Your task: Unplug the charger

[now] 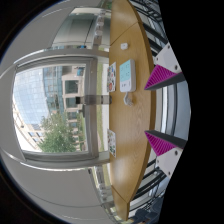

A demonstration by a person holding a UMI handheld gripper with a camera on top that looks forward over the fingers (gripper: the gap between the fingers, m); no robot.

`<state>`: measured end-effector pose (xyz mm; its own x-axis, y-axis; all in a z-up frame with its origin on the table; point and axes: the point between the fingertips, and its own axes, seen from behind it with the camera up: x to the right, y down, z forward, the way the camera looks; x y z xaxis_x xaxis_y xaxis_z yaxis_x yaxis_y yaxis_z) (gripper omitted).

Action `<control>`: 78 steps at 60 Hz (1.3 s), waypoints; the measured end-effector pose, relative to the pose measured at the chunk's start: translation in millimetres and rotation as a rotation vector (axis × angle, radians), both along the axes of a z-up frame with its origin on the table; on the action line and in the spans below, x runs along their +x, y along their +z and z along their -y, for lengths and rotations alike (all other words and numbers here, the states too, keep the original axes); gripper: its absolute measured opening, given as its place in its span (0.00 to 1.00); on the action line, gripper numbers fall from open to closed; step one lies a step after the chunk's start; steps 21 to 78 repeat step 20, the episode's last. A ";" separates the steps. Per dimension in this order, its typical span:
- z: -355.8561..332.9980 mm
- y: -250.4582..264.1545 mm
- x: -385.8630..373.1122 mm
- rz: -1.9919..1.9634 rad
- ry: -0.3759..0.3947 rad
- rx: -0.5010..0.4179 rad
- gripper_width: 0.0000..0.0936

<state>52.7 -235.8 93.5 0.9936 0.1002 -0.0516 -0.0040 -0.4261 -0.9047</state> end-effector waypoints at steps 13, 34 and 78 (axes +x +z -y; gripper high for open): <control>1.4 6.9 -2.8 0.019 -0.005 0.019 0.85; 1.2 6.9 -3.7 0.017 -0.001 0.017 0.85; 1.2 6.9 -3.7 0.017 -0.001 0.017 0.85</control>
